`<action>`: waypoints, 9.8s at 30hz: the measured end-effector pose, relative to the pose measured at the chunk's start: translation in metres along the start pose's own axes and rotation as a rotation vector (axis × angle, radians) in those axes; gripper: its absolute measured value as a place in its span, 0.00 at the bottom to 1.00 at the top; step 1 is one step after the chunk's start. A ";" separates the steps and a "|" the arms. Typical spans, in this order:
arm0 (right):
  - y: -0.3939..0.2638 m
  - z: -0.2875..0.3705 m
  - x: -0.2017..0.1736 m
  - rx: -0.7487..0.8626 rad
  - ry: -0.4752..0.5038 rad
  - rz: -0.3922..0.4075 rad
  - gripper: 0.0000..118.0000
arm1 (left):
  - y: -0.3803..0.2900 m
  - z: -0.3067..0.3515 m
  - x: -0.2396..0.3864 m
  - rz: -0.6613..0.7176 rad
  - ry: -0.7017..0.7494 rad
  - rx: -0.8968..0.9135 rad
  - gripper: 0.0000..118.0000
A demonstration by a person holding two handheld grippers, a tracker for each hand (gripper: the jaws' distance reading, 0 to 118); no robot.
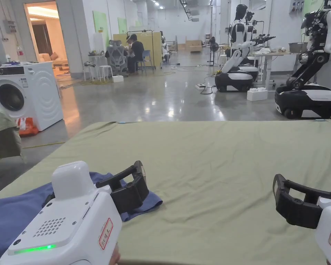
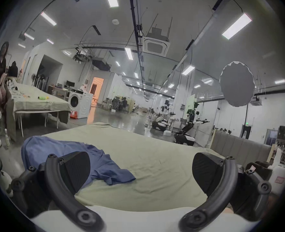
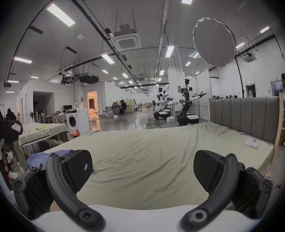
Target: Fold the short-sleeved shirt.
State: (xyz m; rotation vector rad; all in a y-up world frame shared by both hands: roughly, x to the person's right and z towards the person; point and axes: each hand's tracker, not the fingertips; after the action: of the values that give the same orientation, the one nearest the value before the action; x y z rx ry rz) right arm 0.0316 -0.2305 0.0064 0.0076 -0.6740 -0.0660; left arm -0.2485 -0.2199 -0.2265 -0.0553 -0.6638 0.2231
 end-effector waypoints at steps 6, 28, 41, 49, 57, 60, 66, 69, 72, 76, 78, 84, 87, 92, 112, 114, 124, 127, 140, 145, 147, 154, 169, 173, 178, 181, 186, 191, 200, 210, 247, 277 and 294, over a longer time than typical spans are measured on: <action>-0.003 -0.002 0.003 -0.031 -0.004 -0.029 1.00 | -0.003 0.006 0.002 -0.070 0.010 0.013 1.00; 0.001 0.013 -0.005 0.040 -0.090 0.049 0.02 | -0.008 0.016 0.012 -0.212 0.096 0.045 0.00; 0.002 -0.039 -0.059 -0.004 0.121 0.077 0.02 | -0.001 0.016 -0.056 -0.200 0.205 -0.020 0.00; -0.023 -0.091 -0.188 -0.066 0.543 0.069 0.02 | -0.006 0.052 -0.154 -0.150 0.540 -0.073 0.00; -0.046 -0.128 -0.214 -0.136 0.629 0.092 0.02 | -0.043 0.018 -0.198 -0.062 0.541 -0.231 0.00; -0.055 -0.146 -0.194 -0.160 0.593 0.125 0.02 | -0.042 -0.035 -0.208 -0.044 0.441 -0.311 0.00; -0.073 -0.192 -0.148 -0.279 0.464 0.075 0.02 | -0.020 -0.221 -0.243 0.016 0.229 -0.513 0.00; -0.083 -0.209 -0.131 -0.309 0.426 0.068 0.02 | -0.029 -0.314 -0.249 -0.077 0.169 -0.619 0.00; -0.090 -0.222 -0.122 -0.334 0.399 0.084 0.02 | -0.054 -0.382 -0.246 0.019 0.062 -0.818 1.00; -0.099 -0.231 -0.114 -0.354 0.388 0.085 0.02 | -0.098 -0.428 -0.235 0.190 -0.007 -0.965 1.00; -0.101 -0.231 -0.111 -0.358 0.388 0.078 0.02 | -0.115 -0.446 -0.225 0.088 0.061 -0.959 1.00; -0.099 -0.227 -0.095 -0.352 0.377 0.103 0.02 | -0.158 -0.451 -0.200 -0.276 0.226 -1.046 0.97; -0.097 -0.227 -0.086 -0.348 0.365 0.081 0.02 | -0.142 -0.436 -0.190 -0.298 0.189 -0.931 0.01; -0.087 -0.219 -0.071 -0.322 0.362 0.040 0.02 | -0.136 -0.423 -0.178 -0.362 0.180 -0.931 0.01; 0.007 -0.124 0.076 -0.084 0.116 -0.037 0.02 | 0.079 -0.360 0.150 -0.428 -0.406 -0.379 0.01; 0.010 -0.108 0.096 -0.071 0.062 -0.025 0.02 | 0.066 -0.360 0.214 -0.450 -0.484 -0.380 0.01; 0.002 -0.034 0.178 -0.134 -0.183 -0.024 0.02 | -0.179 -0.384 0.411 -0.534 -0.678 -0.844 0.01; -0.005 -0.021 0.191 -0.170 -0.224 -0.013 0.02 | -0.242 -0.379 0.418 -0.516 -0.649 -0.946 0.14; -0.022 -0.054 0.170 -0.197 -0.127 0.029 0.02 | -0.114 -0.324 0.253 -0.222 -0.596 -0.588 0.91; -0.029 -0.086 0.144 -0.197 -0.072 0.050 0.02 | -0.056 -0.228 0.116 -0.271 -0.301 -0.373 0.00; -0.035 -0.101 0.132 -0.210 -0.042 0.069 0.02 | -0.055 -0.194 0.067 -0.207 -0.288 -0.409 0.00; -0.051 -0.142 0.103 -0.298 -0.002 0.111 0.02 | -0.075 -0.176 -0.047 -0.048 -0.106 -0.475 0.00; -0.056 -0.192 0.105 -0.379 -0.109 0.156 0.02 | -0.151 -0.493 -0.143 -0.148 0.187 -0.766 0.98; -0.058 -0.196 0.111 -0.389 -0.113 0.140 0.02 | -0.189 -0.489 -0.133 -0.183 0.230 -0.899 0.82; -0.063 -0.192 0.115 -0.400 -0.097 0.147 0.02 | -0.178 -0.464 -0.089 -0.355 0.080 -0.824 0.02; -0.067 -0.193 0.117 -0.409 -0.090 0.132 0.02 | -0.167 -0.451 -0.084 -0.213 -0.054 -0.853 0.02; -0.075 -0.218 0.159 -0.468 -0.149 0.122 0.84 | -0.112 -0.404 -0.069 -0.229 -0.101 -0.707 0.02; -0.093 -0.294 0.212 -0.614 -0.186 0.167 0.98 | -0.087 -0.395 -0.065 -0.250 -0.105 -0.691 0.02; -0.136 -0.329 0.207 -0.759 0.097 0.099 0.04 | -0.088 -0.392 -0.060 -0.254 -0.095 -0.721 0.02; 0.037 -0.239 0.197 -0.471 0.081 0.124 0.04 | 0.067 -0.327 -0.078 -0.151 -0.073 -0.427 0.02; 0.196 -0.562 0.201 -0.180 -0.143 0.347 0.04 | 0.163 -0.617 -0.042 -0.301 0.205 -0.225 0.02; -0.047 -0.200 0.228 -0.534 -0.013 0.230 0.04 | -0.053 -0.266 -0.115 -0.248 0.023 -0.604 0.02; -0.095 -0.046 0.209 -0.503 -0.234 0.188 0.96 | -0.097 -0.110 -0.152 -0.134 0.012 -0.609 0.82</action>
State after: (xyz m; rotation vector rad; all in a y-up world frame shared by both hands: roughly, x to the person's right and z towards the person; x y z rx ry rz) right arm 0.2173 -0.3396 0.0978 -0.5533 -0.8735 -0.0545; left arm -0.2785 -0.3463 -0.3936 -0.5940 -0.7014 -0.1148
